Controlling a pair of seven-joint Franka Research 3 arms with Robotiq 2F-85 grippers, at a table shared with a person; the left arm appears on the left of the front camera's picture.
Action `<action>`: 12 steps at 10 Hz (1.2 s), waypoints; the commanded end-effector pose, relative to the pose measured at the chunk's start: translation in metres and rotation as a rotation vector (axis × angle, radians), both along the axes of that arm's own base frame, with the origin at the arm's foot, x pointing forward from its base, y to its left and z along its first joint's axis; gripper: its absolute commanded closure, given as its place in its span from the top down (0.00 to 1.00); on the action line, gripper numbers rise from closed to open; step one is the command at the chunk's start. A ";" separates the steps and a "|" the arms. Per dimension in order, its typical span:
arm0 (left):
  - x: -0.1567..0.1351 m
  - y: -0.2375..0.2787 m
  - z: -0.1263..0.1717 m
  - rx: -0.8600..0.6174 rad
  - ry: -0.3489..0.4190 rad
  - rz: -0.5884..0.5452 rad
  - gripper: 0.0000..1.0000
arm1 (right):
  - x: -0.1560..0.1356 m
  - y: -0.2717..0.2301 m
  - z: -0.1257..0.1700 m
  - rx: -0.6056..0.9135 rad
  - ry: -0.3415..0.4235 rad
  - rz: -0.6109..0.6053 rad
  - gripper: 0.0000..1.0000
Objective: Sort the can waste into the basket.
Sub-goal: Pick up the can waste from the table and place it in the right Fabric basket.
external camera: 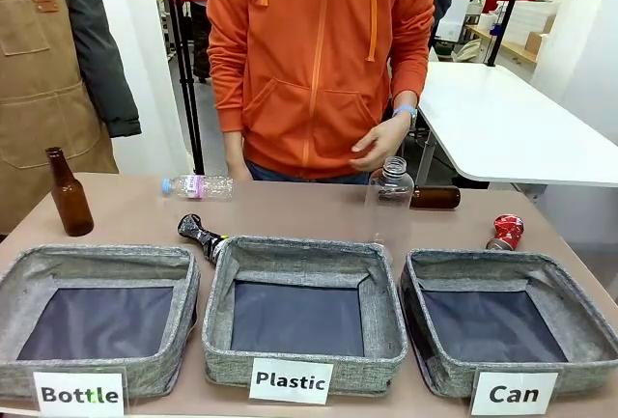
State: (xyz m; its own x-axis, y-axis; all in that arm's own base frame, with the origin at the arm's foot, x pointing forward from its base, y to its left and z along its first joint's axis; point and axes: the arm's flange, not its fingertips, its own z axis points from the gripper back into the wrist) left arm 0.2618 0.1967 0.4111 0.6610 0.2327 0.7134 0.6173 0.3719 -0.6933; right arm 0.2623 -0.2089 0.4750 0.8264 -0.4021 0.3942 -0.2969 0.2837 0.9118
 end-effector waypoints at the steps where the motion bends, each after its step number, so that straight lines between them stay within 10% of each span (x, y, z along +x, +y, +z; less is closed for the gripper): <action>1: -0.014 0.006 0.004 0.036 -0.047 -0.019 1.00 | -0.007 -0.001 0.013 -0.016 -0.036 -0.001 1.00; 8: -0.016 0.005 0.003 0.045 -0.015 -0.019 1.00 | -0.007 -0.001 0.013 -0.016 -0.036 -0.001 1.00; 12: 0.044 -0.081 0.047 0.410 0.085 -0.166 1.00 | -0.007 -0.001 0.013 -0.016 -0.036 -0.001 1.00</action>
State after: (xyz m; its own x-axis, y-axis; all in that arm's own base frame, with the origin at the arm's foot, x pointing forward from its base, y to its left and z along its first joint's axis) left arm 0.2946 0.1382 0.4434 0.7046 -0.0785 0.7053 0.6473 0.4785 -0.5933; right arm 0.2525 -0.2082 0.4847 0.8270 -0.3928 0.4022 -0.2957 0.3045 0.9054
